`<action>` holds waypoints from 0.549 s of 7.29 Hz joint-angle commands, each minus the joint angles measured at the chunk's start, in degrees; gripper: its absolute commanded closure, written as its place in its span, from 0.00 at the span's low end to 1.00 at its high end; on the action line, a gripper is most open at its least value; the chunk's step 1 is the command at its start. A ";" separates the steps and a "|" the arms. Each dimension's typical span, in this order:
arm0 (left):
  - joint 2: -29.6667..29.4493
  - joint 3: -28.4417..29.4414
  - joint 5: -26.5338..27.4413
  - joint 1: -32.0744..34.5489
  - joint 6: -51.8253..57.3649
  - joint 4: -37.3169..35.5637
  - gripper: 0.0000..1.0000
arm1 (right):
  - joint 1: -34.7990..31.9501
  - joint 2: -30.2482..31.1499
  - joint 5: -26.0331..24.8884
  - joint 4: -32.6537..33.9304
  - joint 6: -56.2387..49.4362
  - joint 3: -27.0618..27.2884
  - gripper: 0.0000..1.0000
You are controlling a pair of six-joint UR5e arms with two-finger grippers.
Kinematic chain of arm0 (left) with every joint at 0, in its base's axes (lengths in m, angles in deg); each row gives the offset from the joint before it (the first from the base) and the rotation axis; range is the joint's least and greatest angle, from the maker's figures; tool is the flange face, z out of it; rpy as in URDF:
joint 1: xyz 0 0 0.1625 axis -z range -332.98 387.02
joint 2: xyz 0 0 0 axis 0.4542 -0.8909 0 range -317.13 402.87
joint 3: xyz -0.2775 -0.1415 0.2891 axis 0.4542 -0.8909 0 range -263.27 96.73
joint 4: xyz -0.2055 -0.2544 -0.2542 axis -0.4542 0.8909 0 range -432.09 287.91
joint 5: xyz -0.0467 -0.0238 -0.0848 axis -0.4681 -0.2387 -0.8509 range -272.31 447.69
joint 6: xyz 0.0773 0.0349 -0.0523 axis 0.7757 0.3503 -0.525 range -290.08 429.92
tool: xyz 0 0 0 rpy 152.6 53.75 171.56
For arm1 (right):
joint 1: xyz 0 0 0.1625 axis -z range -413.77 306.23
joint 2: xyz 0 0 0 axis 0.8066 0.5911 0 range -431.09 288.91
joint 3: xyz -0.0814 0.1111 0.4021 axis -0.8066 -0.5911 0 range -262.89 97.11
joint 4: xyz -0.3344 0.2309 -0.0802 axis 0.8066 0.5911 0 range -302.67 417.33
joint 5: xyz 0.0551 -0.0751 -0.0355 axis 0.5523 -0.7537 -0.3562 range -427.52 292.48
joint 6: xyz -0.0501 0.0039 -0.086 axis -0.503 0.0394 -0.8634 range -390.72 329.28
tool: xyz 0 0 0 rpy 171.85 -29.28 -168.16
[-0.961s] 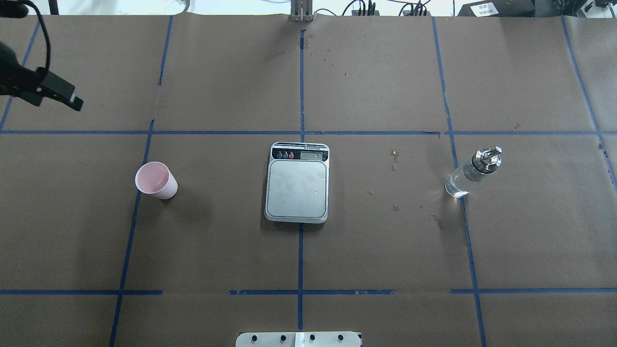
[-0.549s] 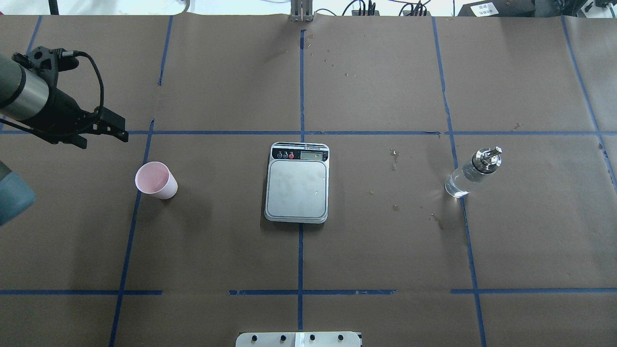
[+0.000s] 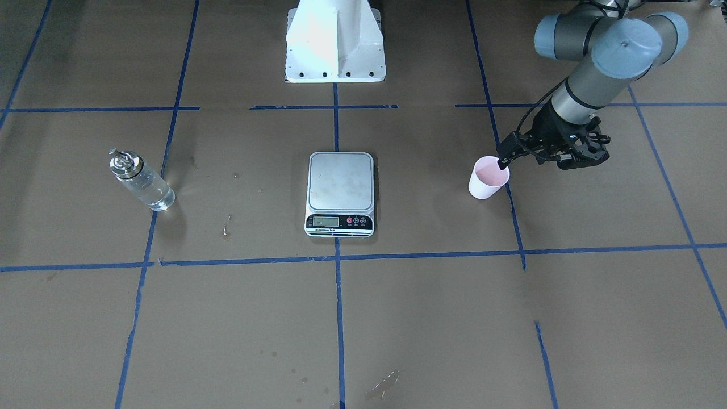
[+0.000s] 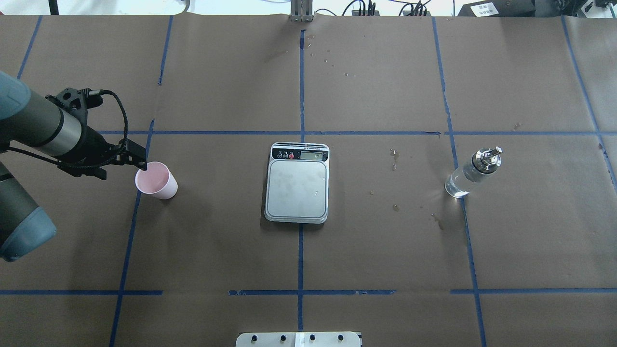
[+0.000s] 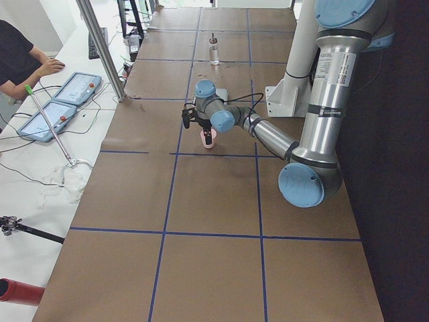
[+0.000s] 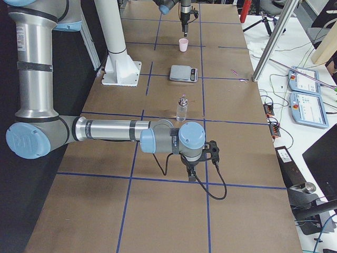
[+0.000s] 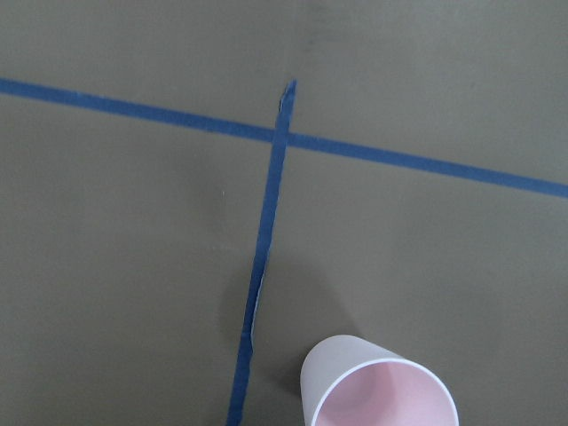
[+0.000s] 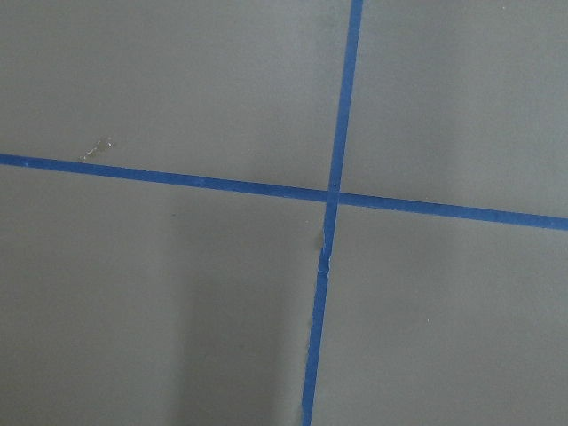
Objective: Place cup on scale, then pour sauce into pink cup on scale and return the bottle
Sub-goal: 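Grasp the pink paper cup with the left gripper and lift it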
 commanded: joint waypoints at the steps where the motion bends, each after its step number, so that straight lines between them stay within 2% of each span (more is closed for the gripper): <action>1: -0.39 1.33 0.72 -1.81 -0.25 -0.01 0.00 | 0.00 -0.15 0.26 -0.12 0.26 0.10 0.00; 4: -2.05 3.44 0.90 -3.05 -0.25 -0.09 0.06 | 0.00 -1.37 0.43 0.14 0.26 0.01 0.00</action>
